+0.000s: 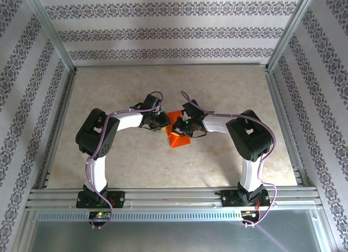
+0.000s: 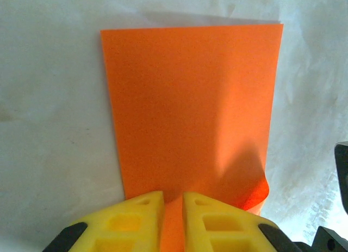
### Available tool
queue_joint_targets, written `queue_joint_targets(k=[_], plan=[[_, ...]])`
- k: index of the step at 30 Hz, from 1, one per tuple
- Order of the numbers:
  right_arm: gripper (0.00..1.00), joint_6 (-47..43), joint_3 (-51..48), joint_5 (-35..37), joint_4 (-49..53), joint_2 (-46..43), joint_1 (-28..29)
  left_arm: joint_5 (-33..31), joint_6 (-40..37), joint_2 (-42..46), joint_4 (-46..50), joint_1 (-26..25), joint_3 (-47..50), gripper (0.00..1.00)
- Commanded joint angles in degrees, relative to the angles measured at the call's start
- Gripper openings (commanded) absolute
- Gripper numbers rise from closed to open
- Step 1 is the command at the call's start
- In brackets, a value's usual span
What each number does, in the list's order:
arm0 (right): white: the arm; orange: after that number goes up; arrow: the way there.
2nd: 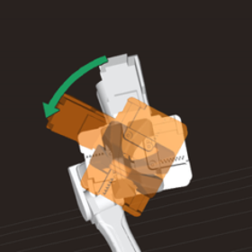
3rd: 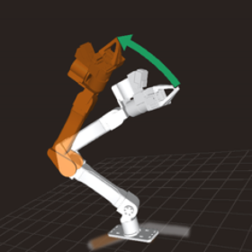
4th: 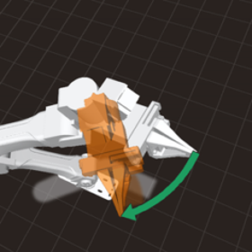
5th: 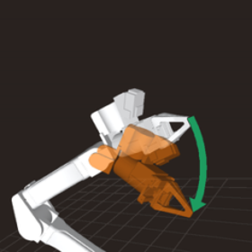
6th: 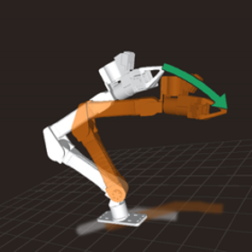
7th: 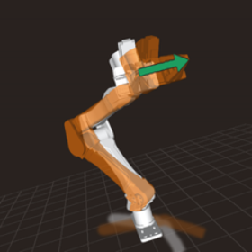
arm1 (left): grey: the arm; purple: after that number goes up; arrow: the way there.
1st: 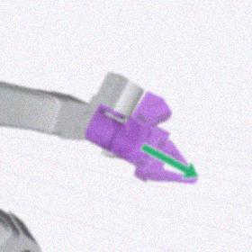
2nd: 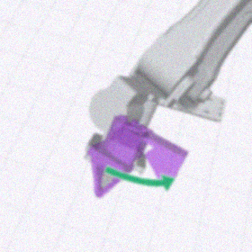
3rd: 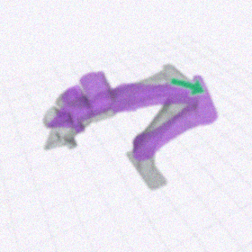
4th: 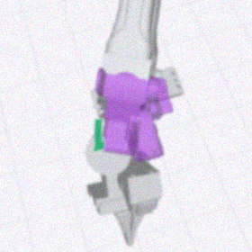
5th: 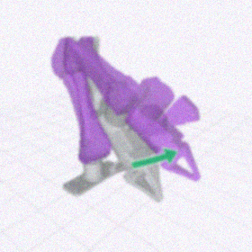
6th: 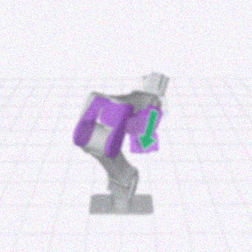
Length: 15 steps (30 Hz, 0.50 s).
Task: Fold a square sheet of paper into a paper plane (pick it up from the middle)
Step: Fold the triangle a second time at the center of the table.
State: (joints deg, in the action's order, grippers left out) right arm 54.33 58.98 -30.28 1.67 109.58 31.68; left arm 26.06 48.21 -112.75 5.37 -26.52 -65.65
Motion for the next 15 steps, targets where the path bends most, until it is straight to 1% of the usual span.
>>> queue_joint_targets(k=[1, 15], plan=[[0.00, 0.9, 0.2, 0.5, -1.2, 1.2, 0.7, -1.5, -0.7, -1.9, 3.3, -0.5, 1.0, 0.18], [0.00, 0.6, 0.1, 1.0, -0.4, 1.8, 0.7, -1.5, -0.8, -1.9, 3.3, -0.5, 1.0, 0.18]])
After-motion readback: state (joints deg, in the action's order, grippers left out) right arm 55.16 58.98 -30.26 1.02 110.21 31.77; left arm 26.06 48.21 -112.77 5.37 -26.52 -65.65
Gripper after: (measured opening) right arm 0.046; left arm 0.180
